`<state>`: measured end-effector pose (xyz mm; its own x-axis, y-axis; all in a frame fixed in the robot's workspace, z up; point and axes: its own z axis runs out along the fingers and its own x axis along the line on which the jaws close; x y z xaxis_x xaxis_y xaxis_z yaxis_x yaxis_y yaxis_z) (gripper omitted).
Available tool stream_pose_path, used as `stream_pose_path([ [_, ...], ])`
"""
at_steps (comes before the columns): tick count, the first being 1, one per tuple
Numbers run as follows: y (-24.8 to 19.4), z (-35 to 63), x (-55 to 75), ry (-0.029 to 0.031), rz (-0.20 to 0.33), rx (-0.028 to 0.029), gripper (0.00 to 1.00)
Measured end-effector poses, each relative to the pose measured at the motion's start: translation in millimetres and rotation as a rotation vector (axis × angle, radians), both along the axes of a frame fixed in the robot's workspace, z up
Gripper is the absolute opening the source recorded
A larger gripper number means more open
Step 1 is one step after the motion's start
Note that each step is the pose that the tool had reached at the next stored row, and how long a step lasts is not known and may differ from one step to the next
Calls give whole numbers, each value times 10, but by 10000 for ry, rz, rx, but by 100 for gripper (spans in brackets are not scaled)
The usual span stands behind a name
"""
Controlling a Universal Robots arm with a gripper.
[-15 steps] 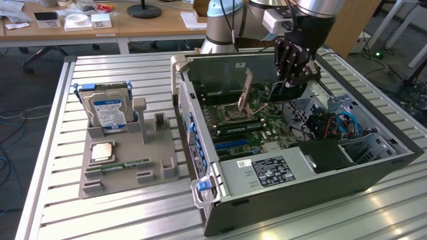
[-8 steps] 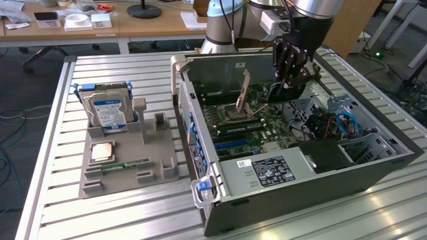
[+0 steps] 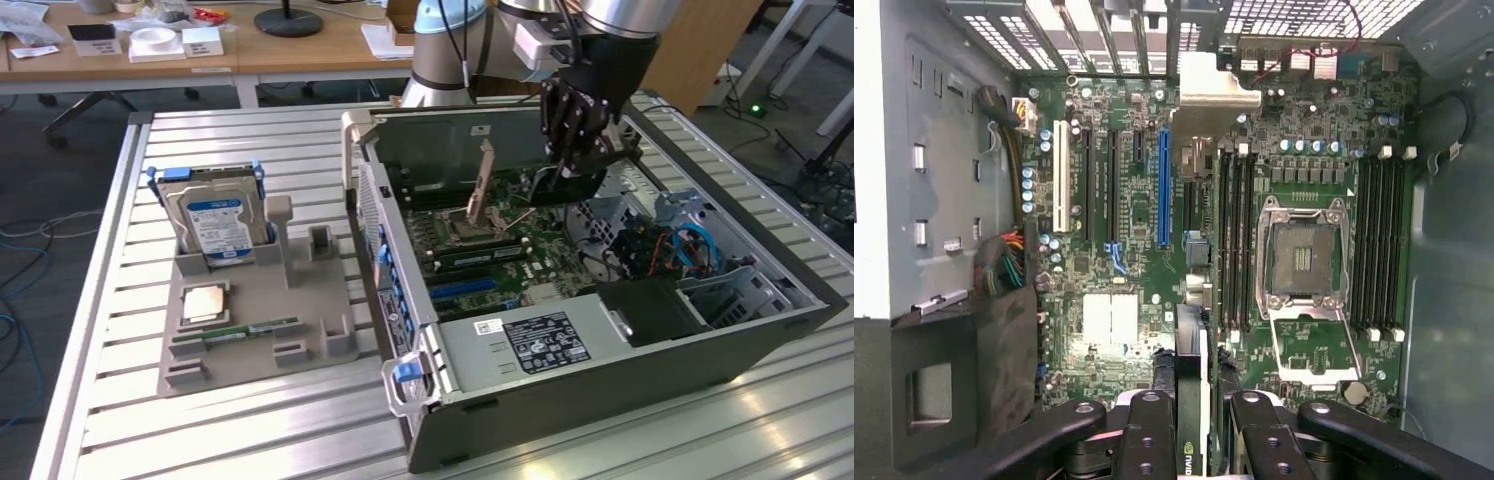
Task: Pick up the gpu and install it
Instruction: 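Insert the gpu into the slot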
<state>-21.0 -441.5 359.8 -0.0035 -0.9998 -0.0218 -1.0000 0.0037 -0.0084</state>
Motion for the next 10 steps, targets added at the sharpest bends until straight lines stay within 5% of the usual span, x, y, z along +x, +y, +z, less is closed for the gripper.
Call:
stream_pose_path([
  [10,0,-25,-60,0,-2,0,26],
])
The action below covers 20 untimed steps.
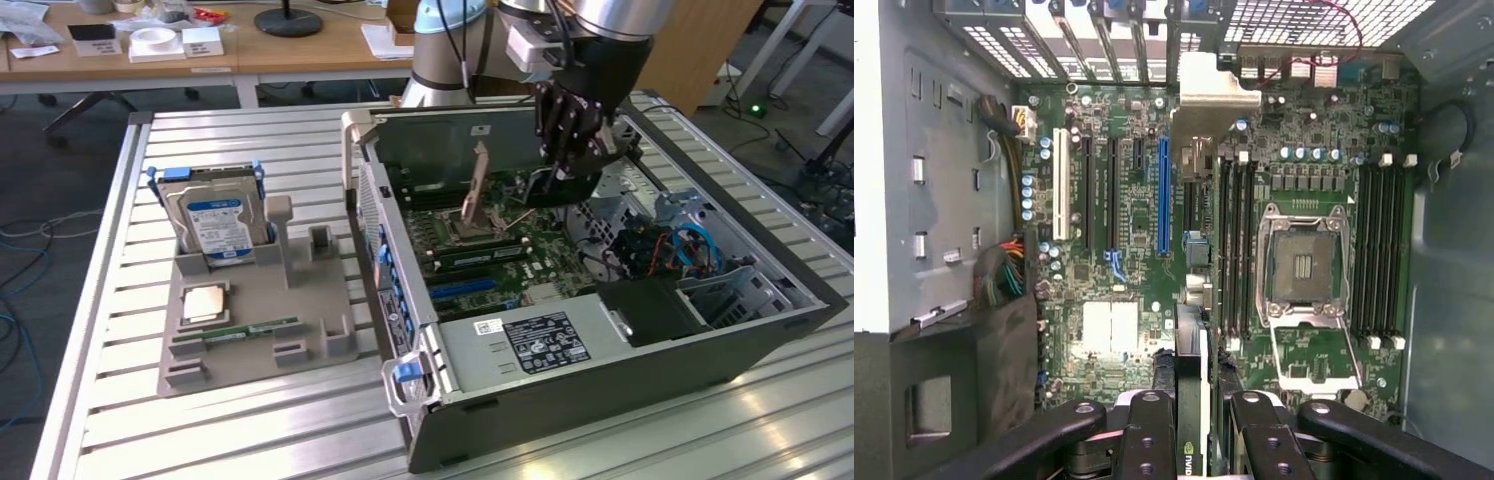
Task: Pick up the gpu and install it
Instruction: 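Insert the gpu into the slot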
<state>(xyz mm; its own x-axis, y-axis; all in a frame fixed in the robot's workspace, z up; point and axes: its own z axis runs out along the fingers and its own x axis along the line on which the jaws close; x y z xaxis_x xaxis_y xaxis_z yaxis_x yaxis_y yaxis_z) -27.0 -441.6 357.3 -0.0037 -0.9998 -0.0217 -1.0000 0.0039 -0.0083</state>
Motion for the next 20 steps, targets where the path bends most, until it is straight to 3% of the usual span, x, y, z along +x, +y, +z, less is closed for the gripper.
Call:
stream_pose_path([
  [20,0,-116,-40,0,1,-1,26],
])
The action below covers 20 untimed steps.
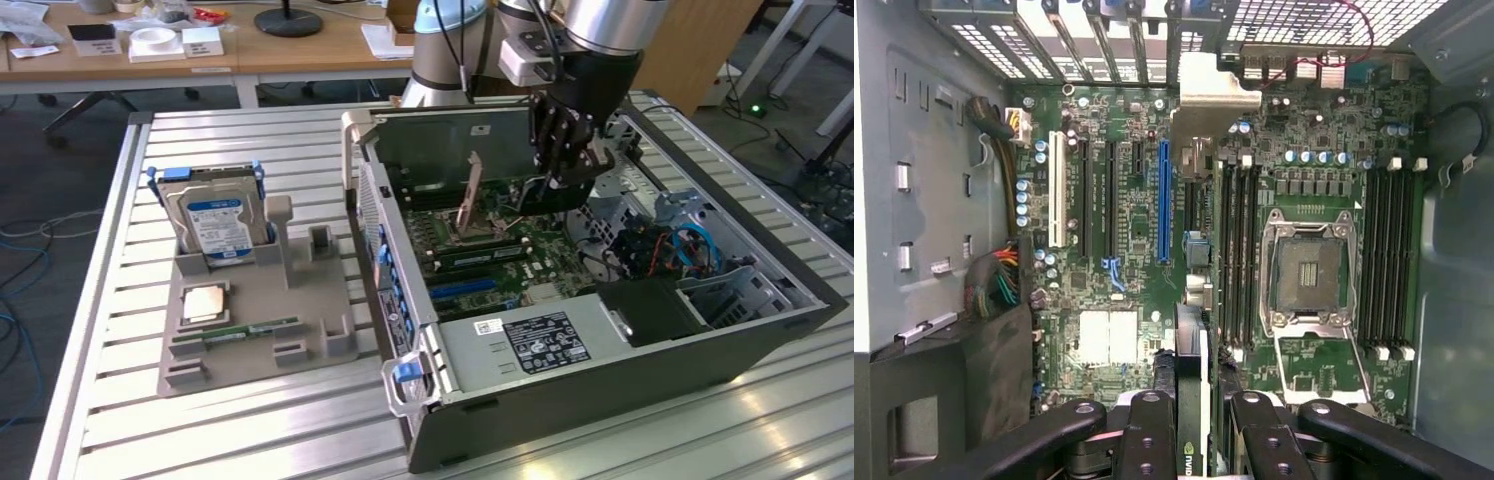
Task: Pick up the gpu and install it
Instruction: 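Insert the gpu into the slot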
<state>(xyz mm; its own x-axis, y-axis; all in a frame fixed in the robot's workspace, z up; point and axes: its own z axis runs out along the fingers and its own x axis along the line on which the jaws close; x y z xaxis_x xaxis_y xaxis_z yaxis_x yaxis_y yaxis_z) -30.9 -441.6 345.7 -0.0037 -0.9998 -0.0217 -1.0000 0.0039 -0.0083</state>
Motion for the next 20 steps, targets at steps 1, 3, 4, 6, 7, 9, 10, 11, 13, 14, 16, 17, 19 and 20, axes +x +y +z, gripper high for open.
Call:
stream_pose_path([
  [1,0,1,0,1,0,-2,26],
  [3,0,0,0,0,0,-2,26],
  [4,0,-1,0,0,0,0,26],
  [6,0,-13,-2,-2,-1,5,26],
  [7,0,-21,-5,-1,-2,3,26],
  [9,0,-40,-9,0,-1,1,26],
  [10,0,-52,-13,-1,-1,1,26],
  [11,0,-64,-16,0,-1,0,26],
  [13,0,-89,-21,-1,-1,0,26],
  [14,0,-102,-24,-1,-1,1,26],
  [16,-3,-123,-29,-1,1,1,26],
  [17,-7,-131,-32,-1,1,-1,26],
  [19,-14,-146,-38,-1,-1,1,26],
  [20,-17,-152,-40,-1,0,0,26],
])
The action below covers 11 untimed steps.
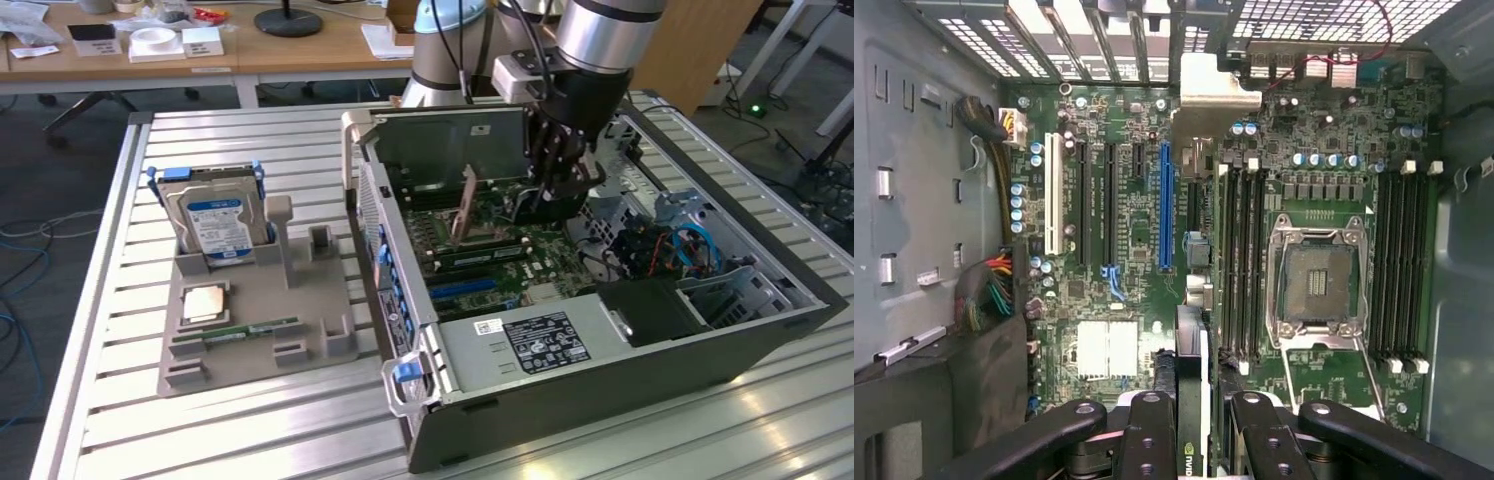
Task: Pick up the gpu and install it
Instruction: 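Insert the gpu into the slot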
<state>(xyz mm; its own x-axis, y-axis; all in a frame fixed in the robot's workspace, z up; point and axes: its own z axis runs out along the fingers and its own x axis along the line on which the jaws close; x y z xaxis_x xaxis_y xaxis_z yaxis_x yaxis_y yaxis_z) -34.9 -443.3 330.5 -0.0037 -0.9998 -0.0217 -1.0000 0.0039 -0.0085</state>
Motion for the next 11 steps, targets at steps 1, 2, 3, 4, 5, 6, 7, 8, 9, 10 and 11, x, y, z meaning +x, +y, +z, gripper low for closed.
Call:
stream_pose_path([
  [1,-2,-6,-3,0,0,0,26],
  [2,-4,-9,-5,0,-1,0,26],
  [3,-4,-9,-5,0,0,-1,26],
  [4,-4,-9,-5,1,0,-1,26],
  [5,-4,-10,-5,1,1,-1,26],
  [6,-4,-10,-5,0,1,1,26],
  [7,-8,-12,-6,-1,-1,3,26],
  [8,-16,-11,-6,0,-1,3,26],
  [9,-25,-11,-6,0,-1,2,26],
  [10,-31,-10,-6,0,-1,0,26],
  [11,-35,-11,-7,0,-2,0,26],
])
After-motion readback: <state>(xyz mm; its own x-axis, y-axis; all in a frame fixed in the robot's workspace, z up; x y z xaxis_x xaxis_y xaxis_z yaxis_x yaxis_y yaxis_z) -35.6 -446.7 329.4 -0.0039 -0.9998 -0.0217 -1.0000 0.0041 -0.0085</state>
